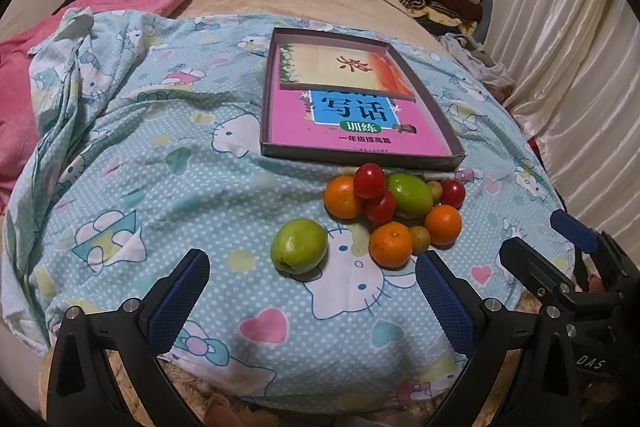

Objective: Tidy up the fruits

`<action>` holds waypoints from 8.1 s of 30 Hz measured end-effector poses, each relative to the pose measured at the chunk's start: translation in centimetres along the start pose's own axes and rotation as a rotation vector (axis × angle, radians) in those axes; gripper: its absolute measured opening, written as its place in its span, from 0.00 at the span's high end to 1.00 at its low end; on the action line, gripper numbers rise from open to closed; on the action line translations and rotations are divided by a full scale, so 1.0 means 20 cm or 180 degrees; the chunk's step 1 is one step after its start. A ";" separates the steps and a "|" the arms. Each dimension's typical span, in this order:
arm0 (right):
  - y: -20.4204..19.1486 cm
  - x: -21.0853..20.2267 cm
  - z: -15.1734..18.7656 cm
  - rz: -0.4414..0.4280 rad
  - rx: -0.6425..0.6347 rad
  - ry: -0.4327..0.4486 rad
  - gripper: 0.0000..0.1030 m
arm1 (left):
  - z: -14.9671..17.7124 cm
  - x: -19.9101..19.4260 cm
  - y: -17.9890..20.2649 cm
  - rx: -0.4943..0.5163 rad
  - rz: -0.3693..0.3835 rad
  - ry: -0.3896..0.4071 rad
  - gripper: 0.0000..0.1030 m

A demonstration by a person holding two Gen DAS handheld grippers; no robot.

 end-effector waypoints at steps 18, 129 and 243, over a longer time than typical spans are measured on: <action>0.05 0.22 0.03 0.0044 0.0258 -0.0358 0.00 | 0.05 0.15 -0.10 -0.0034 -0.0016 -0.0233 0.01; 0.06 0.41 -0.30 -0.0507 0.0274 0.0271 0.63 | -0.45 0.37 -0.02 0.0137 0.0424 0.0172 0.58; 0.02 0.59 -0.35 -0.0374 -0.0011 0.0347 0.37 | -0.47 0.44 -0.06 0.0319 0.0243 0.0329 0.47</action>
Point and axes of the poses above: each gripper's, at about its wrist camera, not at the fingertips, and x roughly the way its jaws point, y to its right, z to its underside, the point moved 9 cm from there along x, roughly the way its jaws point, and after that the axes turned 4 degrees about x, right-handed, at the moved point
